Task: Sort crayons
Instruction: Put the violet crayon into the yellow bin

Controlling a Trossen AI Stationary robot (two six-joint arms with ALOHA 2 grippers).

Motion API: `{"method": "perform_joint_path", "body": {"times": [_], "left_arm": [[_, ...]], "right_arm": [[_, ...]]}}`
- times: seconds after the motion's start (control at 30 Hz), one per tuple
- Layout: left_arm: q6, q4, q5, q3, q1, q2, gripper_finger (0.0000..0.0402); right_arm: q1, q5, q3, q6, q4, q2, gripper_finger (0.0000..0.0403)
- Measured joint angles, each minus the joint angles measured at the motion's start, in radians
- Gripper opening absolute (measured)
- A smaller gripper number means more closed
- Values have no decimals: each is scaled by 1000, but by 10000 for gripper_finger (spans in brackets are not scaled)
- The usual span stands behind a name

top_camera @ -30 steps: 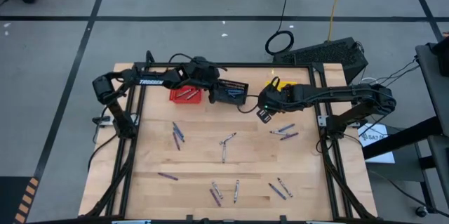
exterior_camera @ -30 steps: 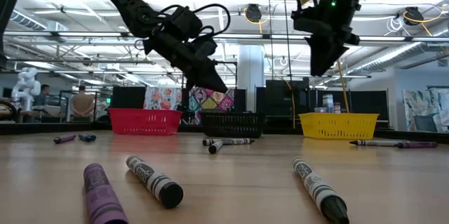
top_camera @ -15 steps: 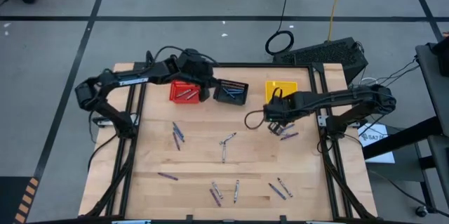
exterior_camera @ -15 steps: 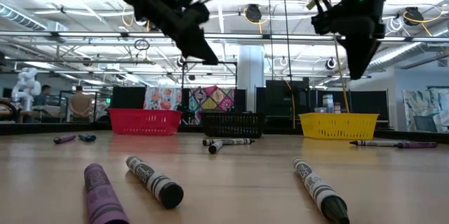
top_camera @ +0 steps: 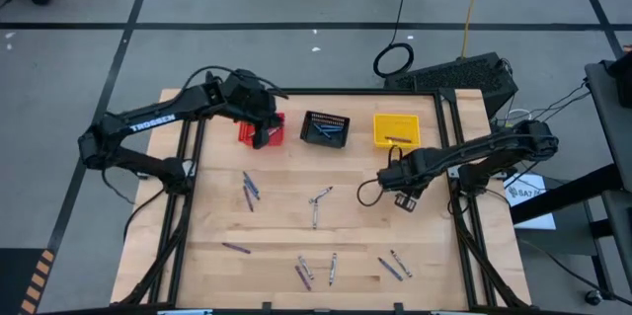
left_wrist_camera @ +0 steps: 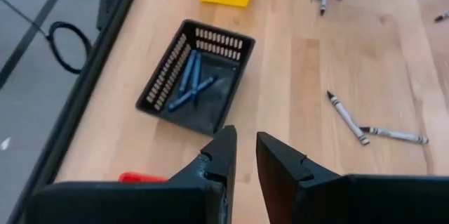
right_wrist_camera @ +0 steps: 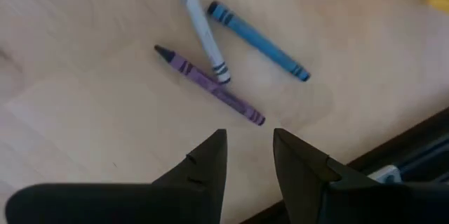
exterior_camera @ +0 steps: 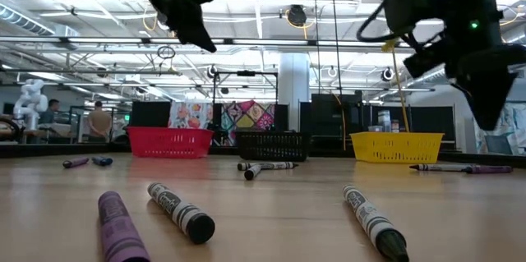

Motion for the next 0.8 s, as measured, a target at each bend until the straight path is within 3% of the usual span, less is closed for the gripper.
{"method": "perform_joint_path", "body": {"times": [0.27,0.53,0.8], "left_arm": [[-3,-66,-31,0,1,-11,61],[-44,-106,-31,0,-17,-7,61],[-64,-126,-31,-1,-34,-7,61]], "right_arm": [[51,-73,-28,-63,5,-15,105],[77,-68,-29,-224,71,-126,105],[76,-43,-122,-207,165,-236,105]]}}
